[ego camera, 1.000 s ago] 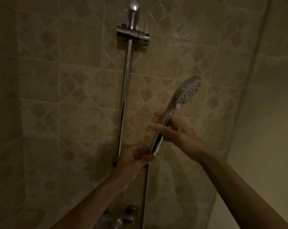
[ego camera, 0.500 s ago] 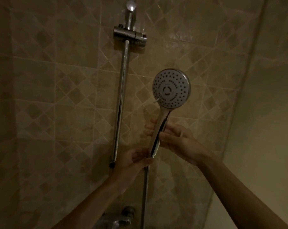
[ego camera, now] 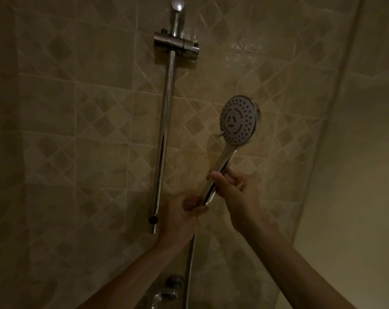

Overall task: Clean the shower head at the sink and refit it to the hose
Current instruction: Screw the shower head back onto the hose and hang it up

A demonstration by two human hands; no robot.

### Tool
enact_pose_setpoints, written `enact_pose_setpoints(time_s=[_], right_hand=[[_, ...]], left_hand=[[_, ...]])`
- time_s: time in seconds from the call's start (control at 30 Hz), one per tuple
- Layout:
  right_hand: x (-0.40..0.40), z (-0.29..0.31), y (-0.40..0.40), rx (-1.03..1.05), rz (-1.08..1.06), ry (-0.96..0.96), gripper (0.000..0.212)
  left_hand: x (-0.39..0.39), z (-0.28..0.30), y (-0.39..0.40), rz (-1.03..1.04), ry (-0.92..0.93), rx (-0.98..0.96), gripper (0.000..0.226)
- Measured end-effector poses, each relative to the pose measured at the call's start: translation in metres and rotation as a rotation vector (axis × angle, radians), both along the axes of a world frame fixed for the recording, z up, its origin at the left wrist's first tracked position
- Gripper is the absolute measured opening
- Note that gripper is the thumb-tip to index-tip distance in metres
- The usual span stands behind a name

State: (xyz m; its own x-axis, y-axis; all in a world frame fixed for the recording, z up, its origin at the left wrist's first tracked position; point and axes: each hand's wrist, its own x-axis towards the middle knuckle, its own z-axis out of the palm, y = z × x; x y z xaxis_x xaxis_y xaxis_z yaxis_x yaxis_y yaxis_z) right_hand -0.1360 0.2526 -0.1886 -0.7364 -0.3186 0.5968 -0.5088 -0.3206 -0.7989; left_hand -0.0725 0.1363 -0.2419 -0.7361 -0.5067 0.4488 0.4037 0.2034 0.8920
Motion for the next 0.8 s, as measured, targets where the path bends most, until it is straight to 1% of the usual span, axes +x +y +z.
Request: enact_pose_setpoints(time_s=[0.1, 0.17, 0.23, 0.3, 0.33, 0.43, 0.5, 0.53, 0.57, 0.63, 0.73, 0.8], right_hand=[[-0.005, 0.001, 0.006, 0.013, -0.007, -0.031, 0.011], [-0.014, 0.007, 0.017, 0.071, 0.076, -0.037, 0.022], [-0.024, 0.014, 0.027, 0.095, 0.209, -0.053, 0.033], [-0.032, 0.021, 0.034, 0.083, 0.295, -0.042, 0.032], [-0.034, 0.023, 0.035, 0.075, 0.302, -0.033, 0.031], [-0.032, 0.017, 0.031, 0.060, 0.206, -0.036, 0.025], [-0.026, 0.008, 0.025, 0.038, 0.115, -0.064, 0.020], [-0.023, 0.003, 0.023, 0.025, 0.062, -0.072, 0.018], [-0.021, -0.001, 0.020, 0.017, 0.008, -0.074, 0.017], [-0.017, -0.007, 0.018, 0.016, -0.069, -0.090, 0.017], [-0.016, -0.014, 0.021, 0.021, -0.061, -0.141, 0.018], [-0.018, -0.022, 0.027, 0.032, -0.018, -0.184, 0.020]], left_hand=[[-0.001, -0.001, 0.000, 0.011, -0.022, -0.087, 0.022], [-0.001, 0.001, -0.003, -0.044, -0.029, -0.035, 0.022], [0.000, 0.002, -0.006, -0.095, -0.034, -0.005, 0.022], [0.001, 0.001, -0.007, -0.128, -0.033, -0.049, 0.023], [0.001, 0.000, -0.006, -0.131, -0.033, -0.081, 0.023], [-0.003, -0.007, -0.005, -0.078, -0.036, -0.165, 0.019], [-0.006, -0.015, -0.004, -0.041, -0.049, -0.236, 0.005], [-0.006, -0.019, -0.003, -0.022, -0.059, -0.278, 0.002], [-0.007, -0.024, -0.002, 0.007, -0.066, -0.313, 0.006], [-0.007, -0.031, -0.001, 0.044, -0.058, -0.337, 0.006], [-0.008, -0.039, -0.003, -0.004, -0.053, -0.304, 0.004], [-0.007, -0.049, -0.006, -0.032, -0.068, -0.323, 0.007]])
